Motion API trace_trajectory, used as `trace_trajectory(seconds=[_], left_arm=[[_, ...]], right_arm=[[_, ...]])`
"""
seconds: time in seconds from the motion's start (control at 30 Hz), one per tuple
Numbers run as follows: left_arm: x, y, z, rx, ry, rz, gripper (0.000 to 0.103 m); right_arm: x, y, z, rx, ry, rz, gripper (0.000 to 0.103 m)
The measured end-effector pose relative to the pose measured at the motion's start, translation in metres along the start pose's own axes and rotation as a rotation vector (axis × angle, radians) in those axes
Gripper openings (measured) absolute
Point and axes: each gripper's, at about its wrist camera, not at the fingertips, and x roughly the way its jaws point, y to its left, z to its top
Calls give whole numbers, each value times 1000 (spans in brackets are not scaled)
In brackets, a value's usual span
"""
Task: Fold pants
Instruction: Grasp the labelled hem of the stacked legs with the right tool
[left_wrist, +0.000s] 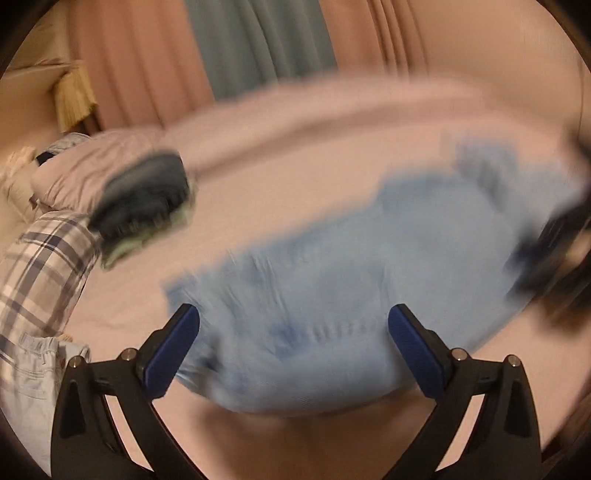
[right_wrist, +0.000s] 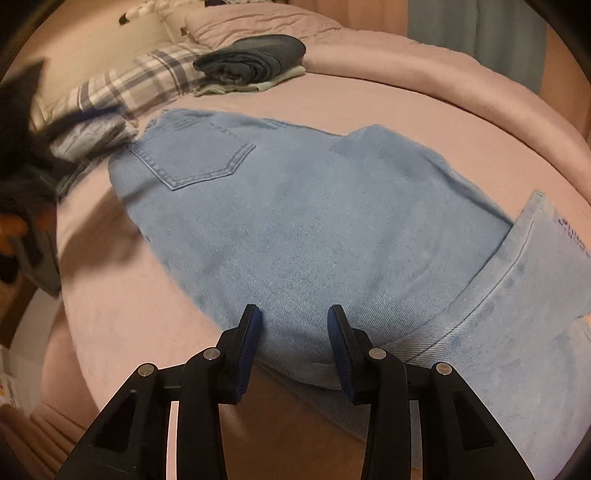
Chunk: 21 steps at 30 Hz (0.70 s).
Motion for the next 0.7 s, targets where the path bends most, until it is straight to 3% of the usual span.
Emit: trace_trajectory(seconds=[0.03, 0.1, 0.23, 0.33, 0.4, 0.47, 0.57, 0.7], left_arm=[[17, -7, -7, 26, 67, 5, 103], [15, 0, -16, -48, 12, -29, 103], [6, 12, -8, -115, 48, -74, 101], [-9, 6, 6, -115, -15, -96, 101], [-16, -5, 17, -101, -55, -120, 101], [-18, -24, 27, -109, -73, -189, 101], [-10, -57, 43, -131, -57, -357, 101], [-3, -106, 59, -108, -52, -498, 100]], right_arm=[[-3, -3, 1, 19, 5, 15, 40], [-14, -15, 1, 71, 10, 78, 40], [-47, -59, 2, 208, -59, 139, 41], [-67, -116, 15, 397, -117, 18, 57], [-77, -159, 24, 552, -164, -15, 61], [-72, -189, 37, 638, -158, -53, 63], [-42, -216, 63, 679, -85, -142, 63], [8, -230, 93, 683, 51, -257, 63]])
